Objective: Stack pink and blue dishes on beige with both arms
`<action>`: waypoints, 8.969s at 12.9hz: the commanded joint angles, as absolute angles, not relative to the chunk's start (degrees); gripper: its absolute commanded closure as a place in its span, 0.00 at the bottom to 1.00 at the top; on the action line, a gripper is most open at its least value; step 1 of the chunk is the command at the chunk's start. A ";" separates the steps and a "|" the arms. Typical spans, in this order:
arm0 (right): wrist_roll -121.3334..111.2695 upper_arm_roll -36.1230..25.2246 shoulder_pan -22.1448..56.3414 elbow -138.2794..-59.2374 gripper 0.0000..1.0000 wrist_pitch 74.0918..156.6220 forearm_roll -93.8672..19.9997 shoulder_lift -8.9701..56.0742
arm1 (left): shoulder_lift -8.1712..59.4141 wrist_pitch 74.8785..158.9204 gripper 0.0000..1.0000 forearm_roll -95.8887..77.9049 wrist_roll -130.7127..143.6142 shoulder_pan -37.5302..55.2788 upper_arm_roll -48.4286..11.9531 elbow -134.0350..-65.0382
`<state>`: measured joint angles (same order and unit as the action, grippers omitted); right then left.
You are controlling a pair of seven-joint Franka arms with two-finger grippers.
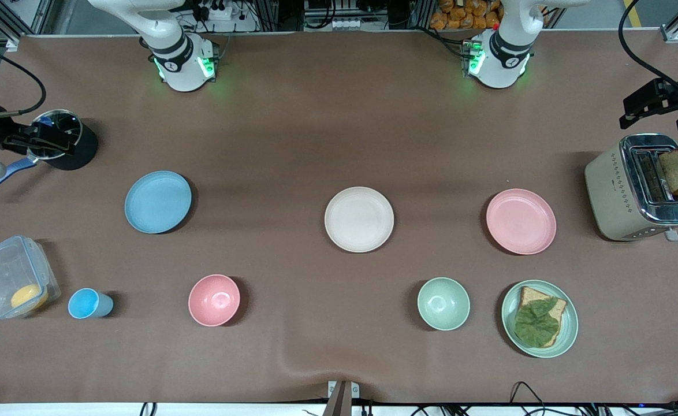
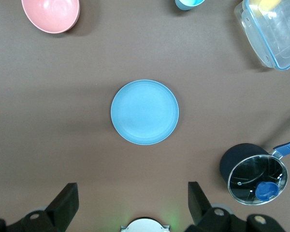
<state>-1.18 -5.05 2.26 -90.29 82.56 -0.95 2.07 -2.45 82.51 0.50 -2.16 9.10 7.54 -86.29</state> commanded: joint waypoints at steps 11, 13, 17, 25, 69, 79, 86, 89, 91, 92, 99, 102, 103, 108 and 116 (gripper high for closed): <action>-1.05 -5.54 2.11 -90.44 0.00 82.26 -0.44 2.19 | 2.02 93.22 0.00 1.76 4.12 8.44 7.64 -98.41; -1.05 -5.71 0.63 -90.53 0.00 82.27 0.27 3.42 | 2.28 99.02 0.00 1.76 4.31 6.87 7.65 -104.38; -7.80 -5.62 -6.05 -93.94 0.00 85.67 -0.79 6.76 | 5.43 114.48 0.00 1.58 4.22 5.98 7.38 -114.86; -22.31 -5.62 -13.18 -116.98 0.00 111.69 -8.95 10.70 | 19.67 129.72 0.00 1.06 3.52 1.49 7.29 -115.67; -32.17 -4.13 -12.66 -98.62 1.00 98.79 -14.85 30.67 | 22.57 118.56 1.00 -8.88 16.07 7.88 -9.76 -100.65; -27.96 -4.13 -10.11 -97.04 1.00 96.52 -14.77 30.50 | 29.87 124.71 1.00 -15.10 19.07 15.64 -10.90 -100.11; -23.83 -4.04 -7.39 -95.54 1.00 94.57 -14.94 30.41 | 34.09 130.34 1.00 -17.14 19.42 20.04 -11.07 -100.55; -19.61 -3.96 -5.46 -93.79 1.00 91.68 -15.20 30.32 | 35.24 131.66 1.00 -17.14 20.04 20.57 -11.07 -100.46; -15.23 -3.61 -3.18 -93.34 1.00 91.49 -15.38 30.32 | 35.59 132.54 1.00 -17.31 20.30 20.92 -11.07 -100.46; -12.16 -3.34 -1.08 -92.82 1.00 91.67 -15.38 30.32 | 35.94 133.06 1.00 -17.31 20.30 21.00 -11.07 -100.46; 0.78 -3.43 9.48 -92.02 1.00 96.23 -24.86 32.52 | 37.00 133.33 0.05 -16.88 22.06 22.49 -10.81 -99.93; 3.59 -3.43 13.61 -91.93 1.00 97.90 -29.69 33.75 | 30.80 131.24 0.00 -16.18 22.85 21.28 -10.11 -100.28; 5.08 -3.43 14.84 -91.15 1.00 98.61 -30.58 34.27 | 26.67 127.39 0.00 -13.30 22.85 19.96 -9.24 -100.02; 15.10 -3.34 22.75 -86.57 1.00 103.16 -33.04 37.88 | 10.13 105.07 0.00 2.98 22.24 10.13 -8.09 -94.49; 15.82 -3.34 32.86 -86.40 1.00 113.20 -41.74 42.01 | 2.11 90.09 0.00 -1.37 13.46 0.10 -6.95 -84.91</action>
